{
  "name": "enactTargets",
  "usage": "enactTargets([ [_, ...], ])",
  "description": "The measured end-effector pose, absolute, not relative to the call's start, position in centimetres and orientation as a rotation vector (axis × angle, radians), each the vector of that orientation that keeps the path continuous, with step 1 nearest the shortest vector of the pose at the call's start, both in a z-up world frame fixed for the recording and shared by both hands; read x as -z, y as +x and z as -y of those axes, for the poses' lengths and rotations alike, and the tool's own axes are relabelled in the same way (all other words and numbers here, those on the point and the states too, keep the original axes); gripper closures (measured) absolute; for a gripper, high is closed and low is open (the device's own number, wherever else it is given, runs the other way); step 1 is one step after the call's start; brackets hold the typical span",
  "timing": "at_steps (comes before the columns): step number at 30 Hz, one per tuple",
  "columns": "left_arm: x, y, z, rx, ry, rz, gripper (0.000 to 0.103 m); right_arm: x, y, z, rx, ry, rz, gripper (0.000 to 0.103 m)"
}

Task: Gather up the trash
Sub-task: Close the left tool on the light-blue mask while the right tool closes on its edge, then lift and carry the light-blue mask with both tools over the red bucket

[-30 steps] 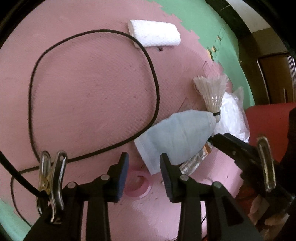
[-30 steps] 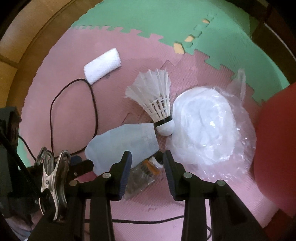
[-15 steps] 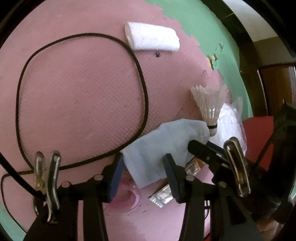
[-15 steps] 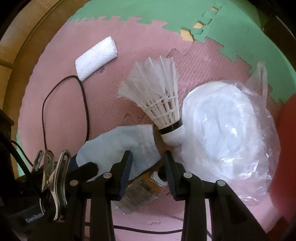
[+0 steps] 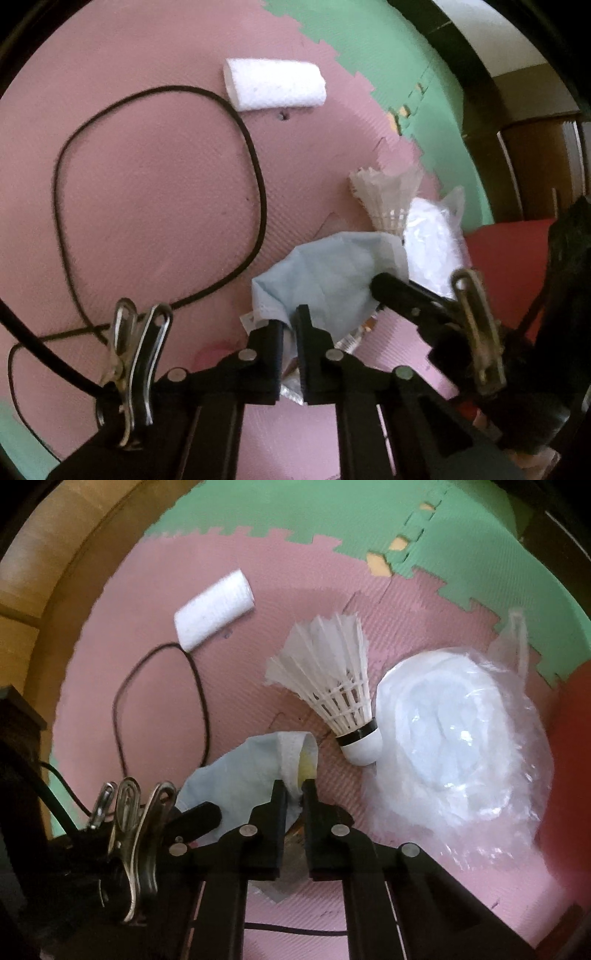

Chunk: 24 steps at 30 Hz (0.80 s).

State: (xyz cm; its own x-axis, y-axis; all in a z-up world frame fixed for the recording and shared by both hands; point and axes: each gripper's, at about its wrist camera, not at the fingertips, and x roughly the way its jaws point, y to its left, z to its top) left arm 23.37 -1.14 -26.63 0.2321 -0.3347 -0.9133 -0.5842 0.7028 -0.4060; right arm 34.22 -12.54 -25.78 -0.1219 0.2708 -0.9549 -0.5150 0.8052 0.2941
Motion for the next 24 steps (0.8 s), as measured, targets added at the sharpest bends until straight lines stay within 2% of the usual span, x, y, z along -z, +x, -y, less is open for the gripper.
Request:
enactTargets([
  [11,19.5,22.4,1.6,-0.118,-0.794,-1.335,0.097,18.6,32.6,15.9,-0.695,-0.066,-1.515,0.095],
  [24,7.0,21.8,4.9,0.014,-0.644,-1.289,0.097,7.1,31.2,19.5,-0.671,0.066,-1.402,0.096],
])
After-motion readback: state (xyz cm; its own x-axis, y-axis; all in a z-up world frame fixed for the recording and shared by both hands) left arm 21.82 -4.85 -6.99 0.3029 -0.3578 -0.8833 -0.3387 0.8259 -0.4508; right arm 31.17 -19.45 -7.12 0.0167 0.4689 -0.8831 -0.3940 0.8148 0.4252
